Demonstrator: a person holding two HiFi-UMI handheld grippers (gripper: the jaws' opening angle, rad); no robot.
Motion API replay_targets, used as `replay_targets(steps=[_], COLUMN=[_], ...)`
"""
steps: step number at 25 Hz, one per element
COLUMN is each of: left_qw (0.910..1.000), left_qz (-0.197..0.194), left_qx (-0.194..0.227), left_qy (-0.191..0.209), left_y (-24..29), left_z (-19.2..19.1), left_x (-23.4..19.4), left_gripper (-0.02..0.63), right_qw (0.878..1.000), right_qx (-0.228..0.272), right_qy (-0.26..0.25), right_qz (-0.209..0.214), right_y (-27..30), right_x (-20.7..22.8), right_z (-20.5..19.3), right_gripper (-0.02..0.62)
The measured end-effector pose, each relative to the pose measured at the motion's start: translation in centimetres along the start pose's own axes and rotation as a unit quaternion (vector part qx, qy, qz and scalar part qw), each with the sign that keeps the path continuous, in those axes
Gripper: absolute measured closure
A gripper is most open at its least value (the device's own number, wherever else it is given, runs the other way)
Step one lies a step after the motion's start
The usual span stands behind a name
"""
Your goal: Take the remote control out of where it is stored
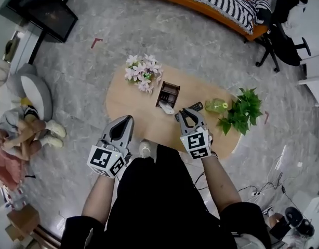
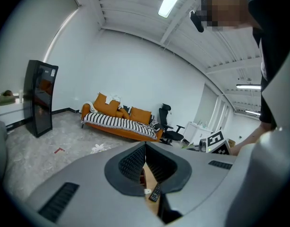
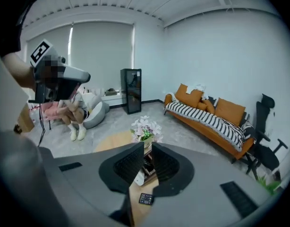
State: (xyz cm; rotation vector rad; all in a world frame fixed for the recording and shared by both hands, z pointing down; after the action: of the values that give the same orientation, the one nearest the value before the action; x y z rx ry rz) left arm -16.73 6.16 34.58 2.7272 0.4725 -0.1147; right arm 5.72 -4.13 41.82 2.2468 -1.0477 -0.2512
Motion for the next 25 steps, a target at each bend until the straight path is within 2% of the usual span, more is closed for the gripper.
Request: replay_targets(steps=[3,5,12,17,25], left_qw=[0.9997,0.9994,0.9962,0.9913,0.9826], left_qz=[0.022,0.034,0.074,0.114,0.157], left_qx=[-0.006,-0.01,-0.039,-0.05,-0.07], left_qy=[-0.001,-0.005,-0.022,-0.044,-0.07], left_y=[-0.3,-0.5,-1.4,-2.5,-4.5], left_z=[0.1,-0.2,-2.1,-3.5,-5.8], left_x=[-0.5,-0.7,-0.9,-1.0,-1.3], left_gripper=[0.6,0.598,0.598,0.598,0.6], right_qw=[0.998,0.994,0.972,0.952,0.926], right_qx=[-0.043,-0.076,-0.159,-0.207,-0.26], right_qy=[-0.043,-0.074,-0.155,-0.207,-0.258], right_qz=[0.025,0.039,0.073,0.094,0.091], right_y=[3.4,5.9,13.6,17.9,22.1], right_x=[-0.4,-0.6,-1.1,-1.1,-1.5], right_z=[-0.8,-1.6,-4.9,-7.1,-9.4], right_gripper=[0.495,0.467,0.459,0.443,0.443])
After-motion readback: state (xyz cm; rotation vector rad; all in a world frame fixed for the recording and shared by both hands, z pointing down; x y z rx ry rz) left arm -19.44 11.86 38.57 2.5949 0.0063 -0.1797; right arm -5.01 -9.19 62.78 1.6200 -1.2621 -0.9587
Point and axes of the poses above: the fingertips, and each gripper's own axes: y forward along the fingers, x to its right, z out of its top, the point moved 7 cm from there along -y, backward along the fingers, and after that the axes turned 12 degrees about y, right-handed, at the moved point
